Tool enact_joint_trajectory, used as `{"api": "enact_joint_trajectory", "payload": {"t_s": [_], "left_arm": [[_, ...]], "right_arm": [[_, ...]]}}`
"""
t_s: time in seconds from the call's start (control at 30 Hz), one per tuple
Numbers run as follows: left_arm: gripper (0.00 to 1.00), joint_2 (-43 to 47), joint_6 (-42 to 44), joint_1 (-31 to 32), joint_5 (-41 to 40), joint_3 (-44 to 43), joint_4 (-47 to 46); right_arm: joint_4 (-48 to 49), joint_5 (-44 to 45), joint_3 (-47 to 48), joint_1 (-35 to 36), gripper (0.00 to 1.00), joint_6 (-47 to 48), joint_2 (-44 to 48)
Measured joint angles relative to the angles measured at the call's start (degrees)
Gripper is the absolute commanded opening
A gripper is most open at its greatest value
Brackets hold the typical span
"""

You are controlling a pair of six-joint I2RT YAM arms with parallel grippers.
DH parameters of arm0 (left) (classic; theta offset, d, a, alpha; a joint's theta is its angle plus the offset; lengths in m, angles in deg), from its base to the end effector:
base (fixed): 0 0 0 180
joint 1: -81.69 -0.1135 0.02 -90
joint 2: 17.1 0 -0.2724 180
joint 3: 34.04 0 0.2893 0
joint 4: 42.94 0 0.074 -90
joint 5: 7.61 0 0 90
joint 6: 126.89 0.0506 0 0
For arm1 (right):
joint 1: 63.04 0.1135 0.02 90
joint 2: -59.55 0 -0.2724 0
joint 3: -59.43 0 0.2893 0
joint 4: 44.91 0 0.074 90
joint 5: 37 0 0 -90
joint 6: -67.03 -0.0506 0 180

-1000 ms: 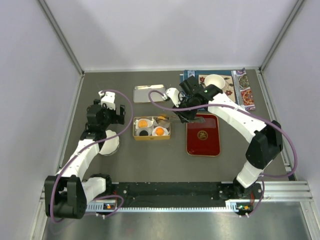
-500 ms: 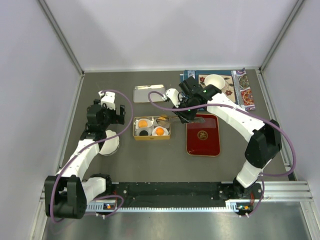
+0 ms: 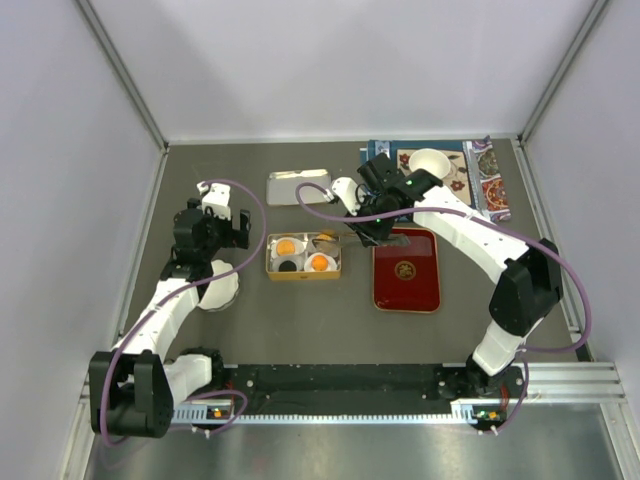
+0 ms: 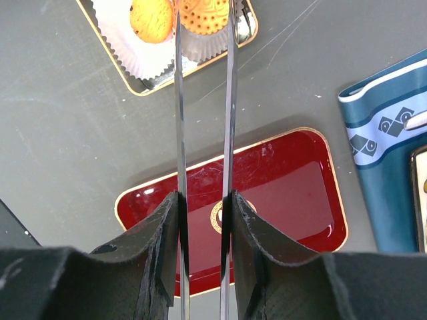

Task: Pack the cookies

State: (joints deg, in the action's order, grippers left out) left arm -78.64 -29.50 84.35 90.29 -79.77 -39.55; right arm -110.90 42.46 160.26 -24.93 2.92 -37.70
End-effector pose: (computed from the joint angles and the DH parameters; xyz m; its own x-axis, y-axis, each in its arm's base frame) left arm 0.2851 -0.0202 0.2333 -0.3032 0.1416 -0.9423 0.2164 0.9733 0.0766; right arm 0.3094 0.2544 0.2921 -0.3333 -0.8070 -0.4874 -0.9103 0.4100 -0.0564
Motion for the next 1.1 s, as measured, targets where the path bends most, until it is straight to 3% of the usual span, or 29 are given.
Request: {"api": "enact_joint_trajectory", "payload": {"t_s": [0.23,0.53,1.1], "left_arm": [[0.99,0.0,0.0,0.0,0.0,0.0,0.0],[0.99,0.0,-0.02,0.0,0.0,0.0,0.0],[0.99,0.0,0.0,0.0,0.0,0.0,0.0]], "right_arm": [[0.0,0.02,0.0,0.02,0.41,0.0,0.0],[0.02,0.22,0.02,0.02,0.45,0.0,0.0],[-0.04,0.09,1.84,0.04,0.39,-0.59,1.01]]}}
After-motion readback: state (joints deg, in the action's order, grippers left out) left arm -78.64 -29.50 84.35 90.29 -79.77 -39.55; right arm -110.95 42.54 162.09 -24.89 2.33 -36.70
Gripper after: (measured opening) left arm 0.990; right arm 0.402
